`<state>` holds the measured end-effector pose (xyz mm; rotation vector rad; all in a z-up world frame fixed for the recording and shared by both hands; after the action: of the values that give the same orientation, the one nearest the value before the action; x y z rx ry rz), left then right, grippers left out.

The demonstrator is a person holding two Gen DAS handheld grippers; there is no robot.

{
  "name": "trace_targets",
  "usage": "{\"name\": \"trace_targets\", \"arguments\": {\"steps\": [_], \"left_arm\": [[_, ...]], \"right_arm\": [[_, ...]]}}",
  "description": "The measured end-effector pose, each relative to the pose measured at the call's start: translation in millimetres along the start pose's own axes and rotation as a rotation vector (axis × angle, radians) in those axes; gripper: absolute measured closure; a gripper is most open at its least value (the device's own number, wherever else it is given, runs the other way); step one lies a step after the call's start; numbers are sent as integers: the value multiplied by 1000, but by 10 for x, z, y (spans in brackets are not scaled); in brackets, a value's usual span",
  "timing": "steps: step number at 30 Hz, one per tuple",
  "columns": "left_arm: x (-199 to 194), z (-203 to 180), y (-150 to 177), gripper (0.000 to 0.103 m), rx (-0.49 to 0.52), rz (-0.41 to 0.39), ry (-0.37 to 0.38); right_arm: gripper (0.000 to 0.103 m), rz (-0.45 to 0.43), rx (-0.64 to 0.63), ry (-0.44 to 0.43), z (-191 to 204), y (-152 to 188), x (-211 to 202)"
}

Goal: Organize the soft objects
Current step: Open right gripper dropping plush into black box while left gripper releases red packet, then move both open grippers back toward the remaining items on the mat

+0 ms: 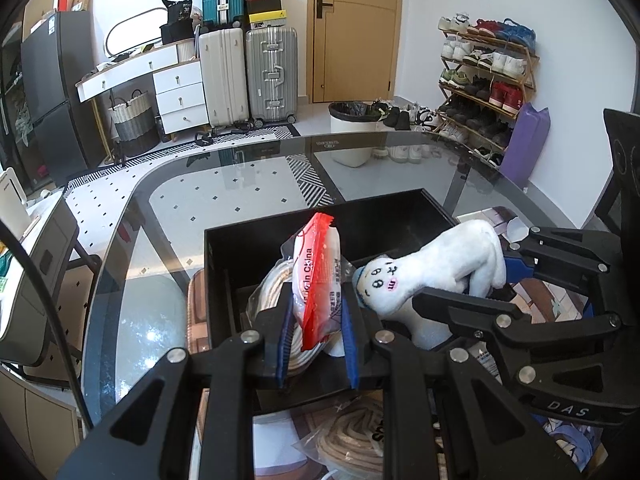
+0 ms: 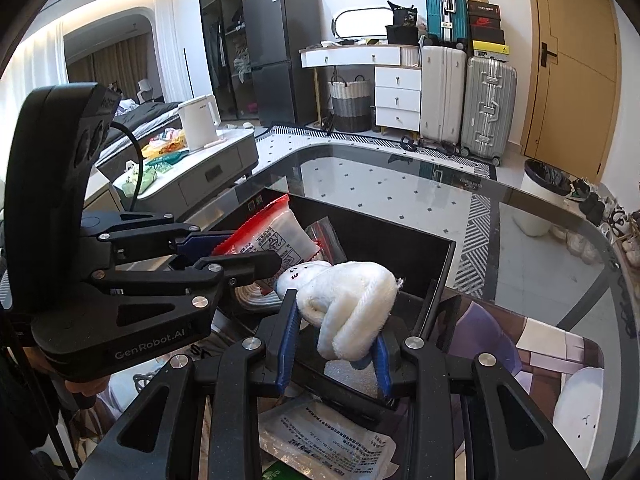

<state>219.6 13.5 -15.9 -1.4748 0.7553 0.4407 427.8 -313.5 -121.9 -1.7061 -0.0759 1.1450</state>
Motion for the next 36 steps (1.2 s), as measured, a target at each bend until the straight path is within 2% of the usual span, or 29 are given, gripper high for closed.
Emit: {"name": "trace_targets", "arguments": {"steps": [13,14,17,19,21,26,28,30,33,36], "left_arm": [[67,-2,48,83,4,17,-12],[70,2,47,83,4,18,-12],[75,8,48,80,1,22,-16],[71,34,47,72,-7,23,-22],[52,47,40,59,-9,19,-26],[-50,14,16,49,-12,7,-14],[-86,-3,0,44,-11,9,-19],[-119,-17,-11,30,-9,5,-20],[-217,-18,-26,10,-10,-29,-51],[-315,-26,-40,3,-21,-55,-47]], "right_arm": [[71,26,-22,15,3,1,130],[69,28,-23,17,-2,1,135],[55,23,-32,49,-32,7,116],[44,9,-40,52,-27,3,83],[36,-3,-40,50,-18,3,34],[19,-42,-33,85,-69,-8,-153],[9,-58,-19,94,-116,-3,-231],[2,-78,12,90,-178,3,-335],[1,-93,46,78,-246,28,-465],[1,-88,71,71,-290,78,-567]]}}
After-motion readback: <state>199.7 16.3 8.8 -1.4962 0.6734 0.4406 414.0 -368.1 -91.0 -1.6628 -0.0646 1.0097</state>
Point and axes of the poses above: each gripper's, at about its wrist camera, not at the fingertips, and x roughly the way its jaws point, z to its left, y to its underside, the point moved 6 cm from there along x, roughly the way its jaws point, and after that the axes turned 3 degrees about y, right-handed, at the moved point
